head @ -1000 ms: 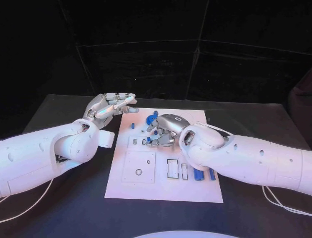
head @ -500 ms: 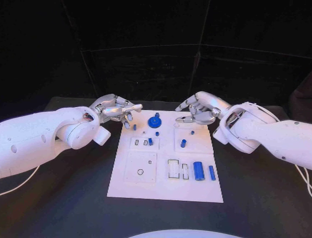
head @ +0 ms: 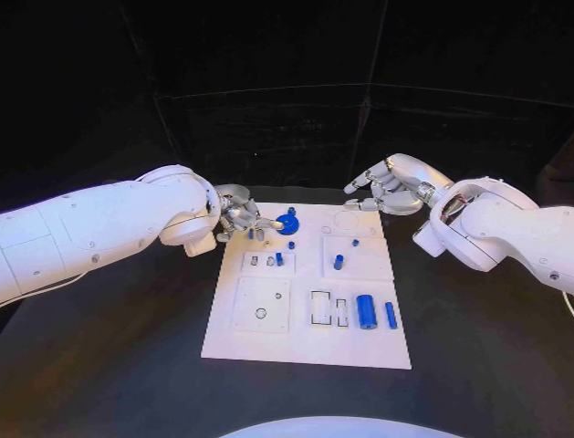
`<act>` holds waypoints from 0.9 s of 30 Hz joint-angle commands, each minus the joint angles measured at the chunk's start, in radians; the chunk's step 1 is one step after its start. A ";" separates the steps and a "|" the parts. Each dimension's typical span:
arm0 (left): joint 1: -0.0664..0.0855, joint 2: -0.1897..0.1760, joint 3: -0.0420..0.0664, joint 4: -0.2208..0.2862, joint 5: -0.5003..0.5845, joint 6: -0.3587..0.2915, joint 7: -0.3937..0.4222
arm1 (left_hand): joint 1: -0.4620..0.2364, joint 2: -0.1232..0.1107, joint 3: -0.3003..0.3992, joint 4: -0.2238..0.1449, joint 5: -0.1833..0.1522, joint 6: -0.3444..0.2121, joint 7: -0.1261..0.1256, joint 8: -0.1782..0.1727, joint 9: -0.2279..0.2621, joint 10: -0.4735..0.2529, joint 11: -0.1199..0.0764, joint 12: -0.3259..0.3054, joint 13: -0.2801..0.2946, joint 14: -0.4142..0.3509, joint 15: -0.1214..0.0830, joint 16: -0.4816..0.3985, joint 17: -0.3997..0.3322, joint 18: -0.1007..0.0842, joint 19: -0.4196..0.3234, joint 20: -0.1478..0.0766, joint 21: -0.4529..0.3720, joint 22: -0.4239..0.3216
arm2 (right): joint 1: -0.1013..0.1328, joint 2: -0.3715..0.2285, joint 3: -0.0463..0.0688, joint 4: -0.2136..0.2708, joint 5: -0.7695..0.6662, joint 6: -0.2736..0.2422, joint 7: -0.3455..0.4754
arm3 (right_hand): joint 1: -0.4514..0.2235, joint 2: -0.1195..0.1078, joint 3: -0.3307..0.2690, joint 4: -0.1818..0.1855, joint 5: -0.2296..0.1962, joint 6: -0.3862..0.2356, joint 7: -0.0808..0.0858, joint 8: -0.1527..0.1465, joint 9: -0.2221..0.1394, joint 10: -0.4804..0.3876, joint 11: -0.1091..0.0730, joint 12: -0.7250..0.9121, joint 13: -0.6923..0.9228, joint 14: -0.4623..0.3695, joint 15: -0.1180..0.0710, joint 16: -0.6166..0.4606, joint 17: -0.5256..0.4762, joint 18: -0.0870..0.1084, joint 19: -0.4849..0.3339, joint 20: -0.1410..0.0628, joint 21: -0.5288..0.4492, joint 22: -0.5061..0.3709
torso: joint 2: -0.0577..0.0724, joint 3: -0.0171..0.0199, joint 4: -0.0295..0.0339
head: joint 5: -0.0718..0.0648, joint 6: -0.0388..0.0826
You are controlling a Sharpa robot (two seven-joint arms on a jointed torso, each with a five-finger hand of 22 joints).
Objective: Assemble the parts on the task board
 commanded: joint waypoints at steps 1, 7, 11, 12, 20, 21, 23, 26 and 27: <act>0.006 0.026 -0.005 -0.019 -0.082 0.069 -0.118 | 0.003 0.009 -0.009 -0.001 0.001 -0.011 -0.002 0.018 0.019 -0.002 -0.005 0.007 0.009 0.105 -0.005 0.003 0.263 -0.014 0.003 -0.001 0.032 0.044 | 0.003 0.001 0.000 -0.002 0.029 0.023 0.003 | 0.008 0.002 -0.007 0.001 0.006 0.005 0.001 0.005 0.000 0.000 -0.005 0.004 -0.001 0.066 -0.007 -0.004 0.111 0.000 -0.003 -0.003 -0.004 -0.001 | 0.001 0.0004 -0.0009 | 0.001 -0.001; 0.011 0.076 -0.011 -0.048 -0.080 0.096 -0.151 | 0.013 0.016 -0.029 -0.002 0.001 -0.037 -0.005 0.059 0.067 -0.004 -0.008 0.011 0.016 0.105 -0.008 0.003 0.263 -0.041 0.052 -0.004 0.155 0.224 | 0.004 0.003 0.000 -0.010 0.027 0.025 -0.007 | 0.008 0.002 -0.011 0.001 0.013 0.005 0.000 0.006 -0.001 0.001 -0.006 0.005 0.000 0.066 -0.007 -0.006 0.109 0.000 -0.004 -0.004 -0.006 -0.004 | 0.002 -0.0011 -0.0019 | 0.002 -0.003; 0.012 0.110 -0.013 -0.070 -0.079 0.123 -0.168 | 0.014 0.023 -0.039 -0.002 0.001 -0.053 -0.006 0.080 0.095 -0.004 -0.009 0.013 0.021 0.105 -0.009 0.003 0.263 -0.049 0.064 -0.005 0.192 0.278 | 0.005 0.006 0.000 -0.015 0.025 0.028 -0.013 | 0.008 0.001 -0.013 0.001 0.017 0.005 0.000 0.007 -0.001 0.002 -0.006 0.005 -0.001 0.065 -0.007 -0.007 0.107 0.001 -0.004 -0.004 -0.007 -0.005 | 0.002 -0.0013 -0.0004 | 0.001 -0.008; 0.012 0.117 -0.013 -0.074 -0.079 0.128 -0.170 | 0.013 0.023 -0.040 -0.002 0.001 -0.054 -0.007 0.082 0.097 -0.004 -0.009 0.014 0.021 0.105 -0.009 0.003 0.263 -0.049 0.065 -0.005 0.194 0.281 | 0.005 0.007 0.000 -0.016 0.024 0.028 -0.015 | 0.008 0.001 -0.013 0.001 0.018 0.005 0.000 0.007 -0.001 0.002 -0.006 0.005 -0.001 0.065 -0.007 -0.007 0.107 0.001 -0.005 -0.004 -0.007 -0.005 | 0.003 -0.0013 -0.0009 | 0.001 -0.009; 0.013 0.153 -0.015 -0.099 -0.078 0.178 -0.189 | 0.012 0.026 -0.045 -0.002 0.001 -0.060 -0.007 0.090 0.108 -0.004 -0.009 0.015 0.023 0.105 -0.009 0.003 0.263 -0.051 0.067 -0.005 0.203 0.293 | 0.005 0.013 0.000 -0.022 0.020 0.032 -0.021 | 0.008 0.002 -0.016 0.002 0.027 0.006 -0.001 0.009 -0.001 0.002 -0.007 0.005 -0.002 0.065 -0.008 -0.009 0.105 0.001 -0.006 -0.005 -0.009 -0.008 | 0.003 -0.0014 -0.0009 | 0.001 -0.014; 0.013 0.156 -0.016 -0.101 -0.078 0.185 -0.191 | 0.012 0.026 -0.045 -0.002 0.001 -0.061 -0.007 0.090 0.109 -0.004 -0.009 0.015 0.023 0.105 -0.009 0.003 0.263 -0.051 0.067 -0.005 0.203 0.294 | 0.005 0.014 0.000 -0.023 0.020 0.033 -0.022 | 0.008 0.002 -0.017 0.002 0.029 0.006 -0.001 0.010 -0.001 0.002 -0.007 0.005 -0.002 0.065 -0.008 -0.009 0.105 0.001 -0.006 -0.005 -0.009 -0.010 | 0.003 -0.0017 -0.0005 | 0.001 -0.014; 0.013 0.160 -0.017 -0.106 -0.077 0.196 -0.194 | 0.013 0.027 -0.045 -0.003 0.001 -0.061 -0.007 0.091 0.111 -0.004 -0.009 0.015 0.023 0.105 -0.009 0.003 0.263 -0.051 0.067 -0.005 0.204 0.295 | 0.005 0.014 0.000 -0.024 0.020 0.033 -0.023 | 0.009 0.003 -0.018 0.002 0.032 0.006 -0.001 0.010 -0.001 0.002 -0.007 0.005 -0.003 0.065 -0.008 -0.010 0.104 0.001 -0.006 -0.005 -0.010 -0.010 | 0.004 -0.0016 -0.0007 | 0.001 -0.015; 0.013 0.167 -0.020 -0.114 -0.076 0.210 -0.197 | 0.015 0.028 -0.045 -0.004 0.001 -0.063 -0.007 0.093 0.114 -0.004 -0.009 0.014 0.023 0.105 -0.009 0.003 0.263 -0.051 0.066 -0.005 0.204 0.295 | 0.005 0.015 0.000 -0.026 0.019 0.034 -0.024 | 0.010 0.003 -0.019 0.002 0.039 0.005 -0.001 0.011 -0.001 0.002 -0.008 0.004 -0.004 0.065 -0.009 -0.010 0.103 0.001 -0.006 -0.006 -0.010 -0.011 | 0.003 -0.0019 -0.0003 | 0.000 -0.018; 0.013 0.169 -0.021 -0.117 -0.076 0.213 -0.198 | 0.016 0.029 -0.045 -0.004 0.002 -0.064 -0.007 0.094 0.115 -0.004 -0.009 0.014 0.022 0.105 -0.009 0.003 0.263 -0.051 0.066 -0.005 0.204 0.294 | 0.005 0.016 0.000 -0.026 0.019 0.035 -0.024 | 0.011 0.003 -0.020 0.002 0.043 0.005 -0.001 0.011 -0.001 0.002 -0.008 0.004 -0.004 0.065 -0.009 -0.011 0.103 0.002 -0.006 -0.006 -0.011 -0.011 | 0.003 -0.0021 0.0002 | -0.001 -0.019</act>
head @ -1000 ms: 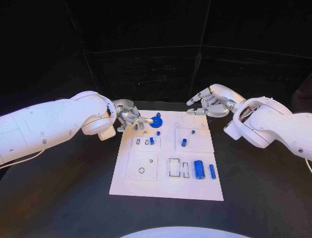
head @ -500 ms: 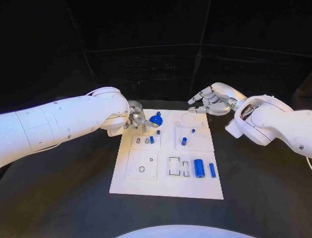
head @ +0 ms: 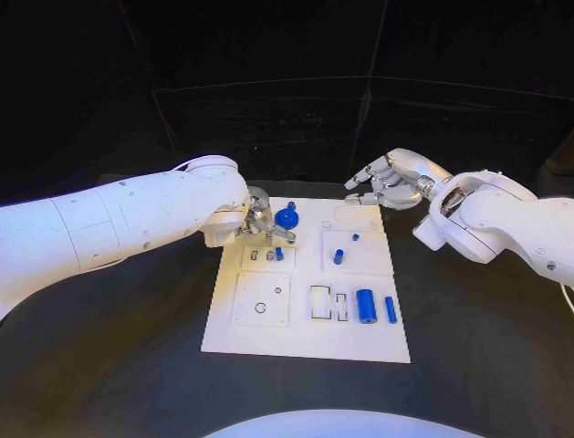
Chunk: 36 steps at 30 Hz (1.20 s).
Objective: Assemble the parts on the task board
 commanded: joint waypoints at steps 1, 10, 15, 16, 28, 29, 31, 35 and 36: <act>0.002 0.006 -0.002 -0.009 -0.008 0.057 -0.022 | -0.002 0.010 -0.004 -0.004 0.001 -0.008 -0.002 0.006 0.002 -0.001 -0.006 0.004 0.000 0.105 -0.009 0.003 0.263 -0.008 0.003 0.000 0.004 0.001 | 0.002 0.002 0.000 -0.001 0.001 0.010 -0.004 | 0.012 0.004 -0.007 -0.001 0.010 0.005 -0.001 0.003 -0.001 0.002 -0.008 0.003 -0.002 0.068 -0.005 -0.006 0.102 0.002 -0.003 -0.003 -0.007 -0.002 | 0.000 -0.0003 0.0011 | -0.001 -0.002; 0.000 0.025 -0.009 -0.032 -0.007 0.056 -0.023 | 0.004 0.017 -0.002 -0.005 0.002 -0.013 -0.002 0.012 0.010 0.000 -0.006 0.005 0.002 0.105 -0.009 0.003 0.263 -0.007 0.002 0.000 0.005 0.002 | 0.002 0.005 0.000 -0.004 0.000 0.012 -0.005 | 0.016 0.005 -0.009 -0.002 0.029 0.004 -0.002 0.004 -0.002 0.001 -0.008 0.002 -0.004 0.069 -0.006 -0.007 0.102 0.002 -0.002 -0.004 -0.008 -0.002 | 0.000 -0.0008 0.0008 | -0.001 -0.007; -0.003 0.030 -0.010 -0.042 -0.007 0.048 -0.021 | 0.012 0.025 0.005 -0.008 0.003 -0.017 -0.002 0.018 0.019 0.001 -0.006 0.006 0.004 0.105 -0.009 0.003 0.263 -0.008 0.001 0.001 0.008 0.006 | 0.002 0.007 0.000 -0.007 0.000 0.013 -0.006 | 0.020 0.007 -0.010 -0.003 0.048 0.003 -0.002 0.006 -0.002 0.001 -0.009 0.001 -0.006 0.069 -0.007 -0.007 0.101 0.002 -0.002 -0.004 -0.009 -0.004 | 0.000 -0.0008 0.0006 | 0.000 -0.009; -0.004 0.032 -0.011 -0.044 -0.007 0.048 -0.020 | 0.014 0.026 0.007 -0.009 0.003 -0.018 -0.002 0.019 0.021 0.001 -0.006 0.007 0.005 0.105 -0.009 0.003 0.263 -0.008 0.001 0.001 0.009 0.007 | 0.002 0.007 0.000 -0.007 -0.001 0.013 -0.006 | 0.020 0.007 -0.010 -0.003 0.048 0.003 -0.002 0.006 -0.002 0.001 -0.009 0.001 -0.006 0.069 -0.007 -0.007 0.101 0.002 -0.002 -0.004 -0.010 -0.004 | 0.000 -0.0011 0.0012 | -0.001 -0.009; -0.009 0.051 -0.012 -0.058 -0.006 0.066 -0.014 | 0.037 0.026 0.034 -0.020 0.003 -0.026 -0.003 0.031 0.042 0.001 -0.006 0.007 0.006 0.105 -0.009 0.003 0.263 -0.008 -0.001 0.002 0.015 0.016 | 0.002 0.012 0.000 -0.012 -0.005 0.016 -0.008 | 0.022 0.008 -0.010 -0.003 0.053 0.003 -0.002 0.006 -0.002 0.001 -0.009 0.001 -0.006 0.069 -0.007 -0.008 0.101 0.002 -0.002 -0.004 -0.010 -0.005 | 0.000 -0.0010 0.0010 | 0.000 -0.016; -0.009 0.053 -0.012 -0.060 -0.006 0.066 -0.013 | 0.037 0.026 0.035 -0.020 0.003 -0.026 -0.003 0.031 0.043 0.001 -0.006 0.007 0.006 0.105 -0.009 0.003 0.263 -0.008 -0.001 0.002 0.016 0.017 | 0.002 0.012 0.000 -0.012 -0.006 0.016 -0.008 | 0.022 0.008 -0.010 -0.003 0.053 0.003 -0.002 0.006 -0.002 0.001 -0.009 0.001 -0.006 0.069 -0.007 -0.008 0.101 0.002 -0.002 -0.004 -0.010 -0.005 | 0.001 -0.0009 0.0011 | 0.000 -0.016; -0.010 0.056 -0.012 -0.062 -0.006 0.066 -0.013 | 0.038 0.026 0.036 -0.020 0.003 -0.027 -0.003 0.032 0.043 0.001 -0.006 0.007 0.006 0.105 -0.009 0.003 0.263 -0.008 -0.001 0.002 0.016 0.017 | 0.002 0.013 0.000 -0.012 -0.007 0.017 -0.009 | 0.022 0.008 -0.010 -0.003 0.053 0.003 -0.002 0.006 -0.002 0.001 -0.009 0.001 -0.006 0.069 -0.007 -0.008 0.101 0.002 -0.002 -0.004 -0.010 -0.005 | 0.000 -0.0007 0.0008 | 0.000 -0.016; -0.011 0.060 -0.012 -0.065 -0.006 0.067 -0.012 | 0.039 0.026 0.040 -0.021 0.003 -0.027 -0.003 0.033 0.046 0.001 -0.006 0.007 0.007 0.105 -0.009 0.003 0.263 -0.008 -0.001 0.002 0.017 0.019 | 0.002 0.014 0.000 -0.013 -0.009 0.018 -0.009 | 0.022 0.008 -0.010 -0.003 0.053 0.003 -0.002 0.006 -0.002 0.001 -0.009 0.001 -0.006 0.069 -0.007 -0.008 0.101 0.002 -0.002 -0.004 -0.010 -0.005 | 0.000 -0.0002 0.0007 | -0.002 -0.019; -0.012 0.060 -0.012 -0.066 -0.006 0.068 -0.012 | 0.040 0.026 0.043 -0.021 0.003 -0.028 -0.003 0.034 0.047 0.001 -0.006 0.006 0.007 0.105 -0.009 0.003 0.263 -0.008 -0.001 0.002 0.017 0.018 | 0.002 0.014 0.000 -0.014 -0.009 0.019 -0.010 | 0.022 0.008 -0.010 -0.003 0.053 0.003 -0.002 0.006 -0.002 0.001 -0.009 0.001 -0.006 0.069 -0.007 -0.008 0.101 0.002 -0.002 -0.004 -0.010 -0.005 | 0.000 -0.0001 0.0007 | -0.002 -0.019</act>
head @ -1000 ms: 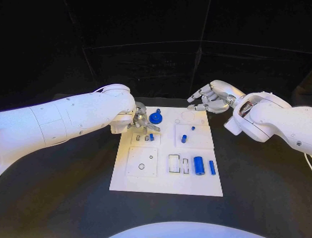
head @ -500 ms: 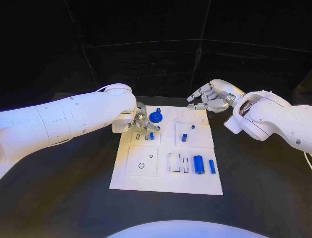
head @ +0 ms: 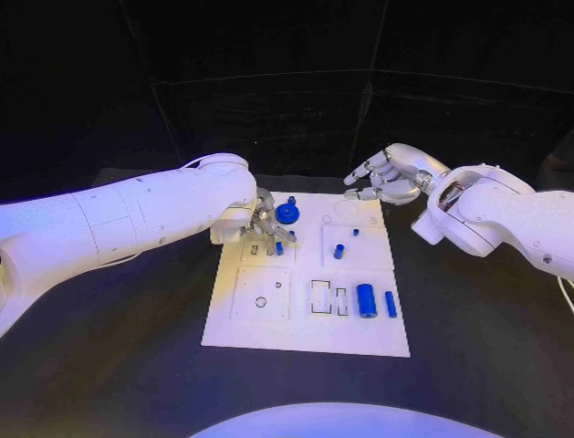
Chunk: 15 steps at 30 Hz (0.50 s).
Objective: Assemble the parts on the task board
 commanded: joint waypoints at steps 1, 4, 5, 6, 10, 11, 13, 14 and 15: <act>0.001 0.003 0.000 -0.002 -0.005 0.016 0.003 | 0.013 -0.001 0.009 -0.001 0.003 -0.010 0.000 0.007 0.003 -0.001 -0.004 0.002 0.000 0.105 -0.009 0.003 0.263 -0.009 -0.001 0.002 0.004 0.001 | 0.002 0.002 0.000 0.000 -0.005 0.008 0.000 | 0.011 -0.002 -0.007 0.000 0.005 0.003 -0.002 0.006 -0.001 0.001 -0.009 0.001 -0.001 0.069 -0.007 -0.004 0.101 0.002 -0.002 -0.004 -0.006 -0.001 | 0.000 0.0008 -0.0007 | -0.003 -0.002; 0.000 0.005 0.000 -0.003 -0.005 0.017 0.003 | 0.015 -0.002 0.013 -0.002 0.003 -0.011 0.000 0.008 0.005 0.000 -0.005 0.002 0.002 0.105 -0.009 0.003 0.263 -0.009 -0.001 0.002 0.005 0.003 | 0.002 0.003 0.000 -0.001 -0.006 0.009 0.000 | 0.013 -0.001 -0.007 0.000 0.007 0.003 -0.002 0.006 -0.001 0.002 -0.009 0.002 -0.001 0.069 -0.007 -0.004 0.101 0.002 -0.002 -0.004 -0.006 -0.001 | 0.001 0.0007 -0.0006 | -0.004 -0.003; 0.000 0.005 0.000 -0.003 -0.005 0.017 0.003 | 0.016 -0.002 0.016 -0.003 0.003 -0.012 0.000 0.008 0.006 0.001 -0.005 0.003 0.003 0.105 -0.009 0.003 0.263 -0.009 -0.001 0.002 0.006 0.004 | 0.002 0.003 0.000 -0.002 -0.006 0.009 0.000 | 0.013 -0.001 -0.007 0.000 0.007 0.003 -0.002 0.006 -0.001 0.002 -0.009 0.002 -0.001 0.069 -0.007 -0.004 0.101 0.002 -0.002 -0.004 -0.006 -0.001 | 0.000 0.0005 -0.0006 | -0.005 -0.003; 0.000 0.006 0.000 -0.003 -0.005 0.017 0.003 | 0.017 -0.002 0.018 -0.004 0.003 -0.012 0.000 0.009 0.008 0.001 -0.005 0.003 0.003 0.105 -0.009 0.003 0.263 -0.009 -0.001 0.002 0.006 0.005 | 0.002 0.004 0.000 -0.002 -0.006 0.009 0.000 | 0.013 -0.001 -0.007 0.000 0.007 0.003 -0.002 0.006 -0.001 0.002 -0.009 0.002 -0.001 0.069 -0.007 -0.004 0.101 0.002 -0.002 -0.004 -0.006 -0.001 | 0.001 0.0006 -0.0005 | -0.005 -0.004; -0.001 0.007 0.000 -0.005 -0.005 0.018 0.003 | 0.024 -0.004 0.028 -0.008 0.003 -0.014 0.000 0.011 0.013 0.001 -0.005 0.002 0.002 0.105 -0.009 0.003 0.263 -0.009 -0.003 0.002 0.006 0.005 | 0.002 0.005 0.000 -0.003 -0.011 0.012 -0.003 | 0.014 0.000 -0.006 -0.001 0.009 0.004 -0.002 0.007 -0.001 0.003 -0.009 0.004 0.001 0.069 -0.007 -0.003 0.103 0.002 -0.001 -0.005 -0.005 0.000 | 0.001 0.0004 0.0002 | -0.005 -0.006; -0.001 0.007 0.000 -0.005 -0.005 0.019 0.003 | 0.026 -0.003 0.032 -0.010 0.003 -0.015 0.000 0.012 0.015 0.001 -0.005 0.003 0.003 0.105 -0.009 0.003 0.263 -0.009 -0.003 0.002 0.006 0.005 | 0.002 0.005 0.000 -0.004 -0.014 0.013 -0.003 | 0.014 0.000 -0.006 -0.001 0.009 0.004 -0.002 0.007 -0.001 0.003 -0.009 0.004 0.001 0.069 -0.007 -0.003 0.103 0.002 -0.001 -0.005 -0.005 0.000 | 0.000 0.0002 0.0001 | -0.005 -0.007; -0.001 0.008 0.000 -0.006 -0.005 0.020 0.003 | 0.032 -0.004 0.042 -0.014 0.003 -0.017 0.000 0.013 0.019 0.000 -0.005 0.002 0.003 0.105 -0.009 0.003 0.263 -0.009 -0.004 0.002 0.007 0.006 | 0.002 0.005 0.000 -0.004 -0.018 0.015 -0.004 | 0.014 0.000 -0.006 -0.001 0.009 0.004 -0.002 0.007 -0.001 0.004 -0.009 0.005 0.002 0.069 -0.007 -0.003 0.104 0.002 -0.001 -0.005 -0.005 0.001 | 0.000 0.0002 0.0004 | -0.005 -0.008; -0.001 0.008 0.000 -0.007 -0.005 0.021 0.004 | 0.035 -0.005 0.048 -0.016 0.003 -0.018 -0.001 0.014 0.021 0.001 -0.005 0.002 0.003 0.105 -0.009 0.003 0.263 -0.009 -0.004 0.002 0.007 0.007 | 0.002 0.006 0.000 -0.004 -0.020 0.015 -0.004 | 0.015 0.000 -0.006 -0.001 0.010 0.004 -0.002 0.007 -0.001 0.006 -0.009 0.008 0.005 0.070 -0.007 -0.002 0.105 0.001 -0.001 -0.005 -0.005 0.001 | 0.000 0.0003 0.0005 | -0.005 -0.008; -0.001 0.008 0.000 -0.007 -0.005 0.022 0.004 | 0.039 -0.006 0.052 -0.019 0.003 -0.019 0.000 0.014 0.023 0.001 -0.005 0.002 0.003 0.105 -0.009 0.003 0.263 -0.009 -0.004 0.002 0.008 0.008 | 0.002 0.006 0.000 -0.005 -0.020 0.016 -0.005 | 0.015 0.000 -0.006 -0.001 0.010 0.004 -0.002 0.007 -0.001 0.006 -0.009 0.008 0.005 0.070 -0.007 -0.002 0.105 0.001 -0.001 -0.005 -0.005 0.001 | 0.000 0.0001 0.0005 | -0.005 -0.008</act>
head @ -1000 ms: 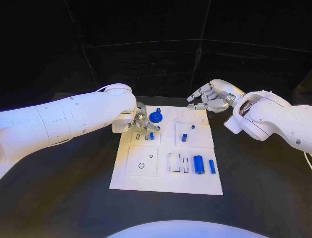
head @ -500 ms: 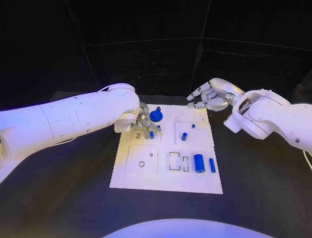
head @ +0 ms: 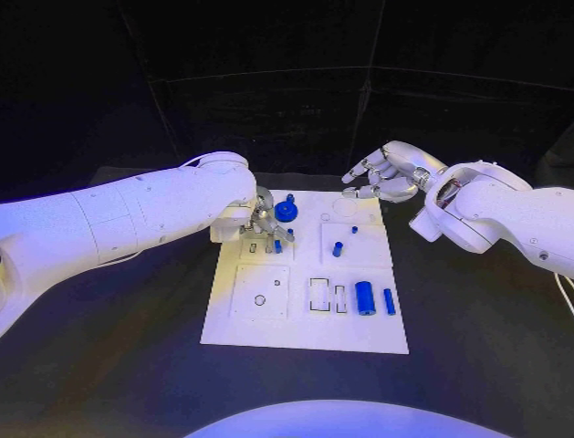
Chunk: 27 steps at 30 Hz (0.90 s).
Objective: Assemble the parts on the task board
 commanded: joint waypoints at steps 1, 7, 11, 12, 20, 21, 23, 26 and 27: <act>0.001 0.002 0.000 -0.002 -0.005 0.016 0.003 | 0.017 -0.002 0.016 -0.007 0.003 -0.006 0.000 0.007 0.005 0.001 -0.005 0.003 0.001 0.106 -0.009 0.003 0.263 -0.009 -0.004 0.002 0.004 0.003 | 0.002 0.002 0.000 0.000 -0.014 0.011 -0.001 | 0.006 0.002 -0.006 -0.001 0.006 0.004 -0.002 0.003 -0.001 0.003 -0.006 0.004 0.002 0.070 -0.007 -0.002 0.105 0.001 -0.001 -0.005 -0.005 0.001 | 0.000 -0.0003 0.0010 | 0.001 -0.002; 0.000 0.004 0.000 -0.004 -0.005 0.025 0.003 | 0.055 -0.024 0.046 -0.042 0.003 -0.012 0.000 0.009 0.016 0.000 -0.005 0.002 0.002 0.106 -0.009 0.003 0.263 -0.008 -0.007 0.002 0.005 0.004 | 0.002 0.004 0.000 -0.001 -0.016 0.012 -0.001 | 0.008 0.003 -0.005 -0.002 0.008 0.005 -0.002 0.004 -0.001 0.004 -0.006 0.005 0.003 0.070 -0.007 -0.002 0.105 0.001 0.000 -0.005 -0.005 0.001 | -0.001 -0.0005 0.0000 | 0.001 -0.004; 0.000 0.004 0.000 -0.006 -0.005 0.026 0.002 | 0.057 -0.026 0.048 -0.044 0.003 -0.012 0.001 0.009 0.017 0.001 -0.005 0.002 0.003 0.106 -0.009 0.003 0.263 -0.009 -0.007 0.002 0.005 0.005 | 0.002 0.007 0.000 -0.002 -0.017 0.013 -0.001 | 0.008 0.003 -0.005 -0.002 0.008 0.005 -0.002 0.004 -0.001 0.004 -0.006 0.005 0.003 0.070 -0.007 -0.002 0.105 0.001 0.000 -0.005 -0.005 0.001 | 0.000 -0.0003 -0.0005 | 0.000 -0.003; 0.000 0.005 0.000 -0.006 -0.005 0.026 0.002 | 0.057 -0.027 0.048 -0.045 0.003 -0.012 0.001 0.009 0.017 0.001 -0.005 0.002 0.003 0.106 -0.009 0.003 0.263 -0.009 -0.007 0.002 0.005 0.005 | 0.002 0.008 0.000 -0.003 -0.017 0.013 -0.001 | 0.008 0.003 -0.005 -0.002 0.008 0.005 -0.002 0.004 -0.001 0.004 -0.006 0.005 0.003 0.070 -0.007 -0.002 0.105 0.001 0.000 -0.005 -0.005 0.001 | 0.000 -0.0002 -0.0004 | -0.001 -0.003; 0.000 0.007 0.000 -0.005 -0.005 0.026 0.003 | 0.054 -0.029 0.049 -0.044 0.002 -0.012 0.001 0.009 0.018 0.001 -0.004 0.003 0.003 0.106 -0.009 0.003 0.263 -0.009 -0.007 0.003 0.005 0.005 | 0.002 0.011 0.000 -0.004 -0.017 0.014 -0.001 | 0.010 0.004 -0.005 -0.003 0.010 0.005 -0.002 0.004 -0.001 0.004 -0.006 0.005 0.003 0.070 -0.007 -0.002 0.105 0.001 0.000 -0.005 -0.005 0.001 | 0.000 -0.0005 0.0004 | -0.001 -0.007; 0.000 0.007 0.000 -0.004 -0.005 0.026 0.004 | 0.054 -0.029 0.049 -0.044 0.002 -0.012 0.001 0.009 0.018 0.001 -0.004 0.003 0.003 0.106 -0.009 0.003 0.263 -0.009 -0.007 0.003 0.005 0.005 | 0.002 0.011 0.000 -0.005 -0.017 0.014 -0.001 | 0.010 0.004 -0.005 -0.003 0.010 0.005 -0.002 0.004 -0.001 0.004 -0.006 0.005 0.003 0.070 -0.007 -0.002 0.105 0.001 0.000 -0.005 -0.005 0.001 | 0.000 -0.0005 0.0004 | -0.001 -0.007; 0.000 0.007 0.000 -0.004 -0.005 0.026 0.004 | 0.053 -0.029 0.049 -0.044 0.002 -0.012 0.001 0.009 0.018 0.001 -0.004 0.003 0.003 0.106 -0.009 0.003 0.263 -0.009 -0.007 0.003 0.006 0.006 | 0.002 0.011 0.000 -0.005 -0.017 0.015 -0.001 | 0.010 0.004 -0.005 -0.003 0.010 0.005 -0.002 0.004 -0.001 0.004 -0.006 0.005 0.003 0.070 -0.007 -0.002 0.105 0.001 0.000 -0.005 -0.005 0.001 | 0.000 -0.0002 0.0006 | -0.002 -0.008; 0.000 0.007 0.000 -0.003 -0.005 0.026 0.006 | 0.057 -0.029 0.054 -0.047 0.003 -0.012 0.001 0.009 0.019 0.002 -0.005 0.004 0.005 0.106 -0.008 0.003 0.263 -0.009 -0.007 0.003 0.006 0.007 | 0.002 0.011 0.000 -0.006 -0.017 0.015 -0.001 | 0.010 0.004 -0.005 -0.003 0.010 0.005 -0.002 0.004 -0.001 0.004 -0.006 0.005 0.003 0.070 -0.007 -0.002 0.105 0.001 0.000 -0.005 -0.005 0.001 | 0.000 -0.0001 0.0004 | -0.002 -0.009; 0.000 0.007 0.000 -0.004 -0.005 0.026 0.007 | 0.070 -0.026 0.064 -0.055 0.003 -0.012 -0.001 0.009 0.021 0.002 -0.006 0.003 0.005 0.106 -0.009 0.003 0.263 -0.009 -0.007 0.003 0.006 0.007 | 0.002 0.012 0.000 -0.006 -0.017 0.015 -0.001 | 0.010 0.004 -0.005 -0.003 0.010 0.005 -0.002 0.004 -0.001 0.004 -0.006 0.005 0.003 0.070 -0.007 -0.002 0.105 0.001 0.000 -0.005 -0.005 0.001 | 0.000 0.0000 0.0006 | -0.002 -0.010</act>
